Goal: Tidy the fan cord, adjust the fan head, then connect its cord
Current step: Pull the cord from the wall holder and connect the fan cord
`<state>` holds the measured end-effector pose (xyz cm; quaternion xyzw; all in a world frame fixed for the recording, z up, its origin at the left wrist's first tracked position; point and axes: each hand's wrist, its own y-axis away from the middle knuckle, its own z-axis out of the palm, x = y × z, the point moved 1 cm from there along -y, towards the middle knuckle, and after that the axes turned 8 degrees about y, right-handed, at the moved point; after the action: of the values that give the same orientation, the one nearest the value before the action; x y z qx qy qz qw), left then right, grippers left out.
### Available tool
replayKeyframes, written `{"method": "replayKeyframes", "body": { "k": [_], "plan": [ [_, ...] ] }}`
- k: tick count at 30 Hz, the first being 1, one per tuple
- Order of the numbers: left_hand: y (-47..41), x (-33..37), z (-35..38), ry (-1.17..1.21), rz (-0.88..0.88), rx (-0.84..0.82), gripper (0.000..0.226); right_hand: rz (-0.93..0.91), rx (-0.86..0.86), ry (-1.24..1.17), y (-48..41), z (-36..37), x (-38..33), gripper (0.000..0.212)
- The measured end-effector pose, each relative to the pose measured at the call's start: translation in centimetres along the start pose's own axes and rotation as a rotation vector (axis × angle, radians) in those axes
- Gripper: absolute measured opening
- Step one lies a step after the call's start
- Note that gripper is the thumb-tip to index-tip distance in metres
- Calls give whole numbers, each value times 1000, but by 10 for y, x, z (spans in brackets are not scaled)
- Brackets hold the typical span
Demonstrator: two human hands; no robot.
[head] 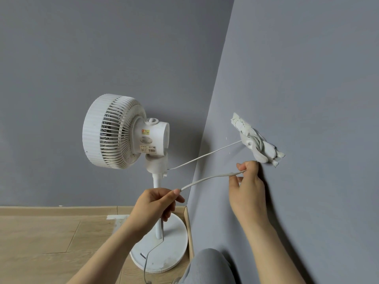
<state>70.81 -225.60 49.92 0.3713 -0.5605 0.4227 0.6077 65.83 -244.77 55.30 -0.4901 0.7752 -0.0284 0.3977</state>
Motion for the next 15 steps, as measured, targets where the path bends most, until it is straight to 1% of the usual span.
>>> {"method": "replayKeyframes", "body": {
  "k": [5,8,10,12,15],
  "plan": [
    [-6,-10,-5,-37,-2,54,21,-27,11,-34,-2,9,-2,21],
    [-9,-14,-8,-74,-5,105,14,-43,-3,-53,-1,12,-8,25],
    [-11,-16,-9,-83,-31,105,9,-41,-23,-60,0,10,-9,26],
    [-13,-17,-11,-102,-49,103,6,-50,-86,-14,0,7,-7,21],
    [-14,-15,-12,-213,8,150,10,-126,-282,102,3,2,-10,12]
  ]
}}
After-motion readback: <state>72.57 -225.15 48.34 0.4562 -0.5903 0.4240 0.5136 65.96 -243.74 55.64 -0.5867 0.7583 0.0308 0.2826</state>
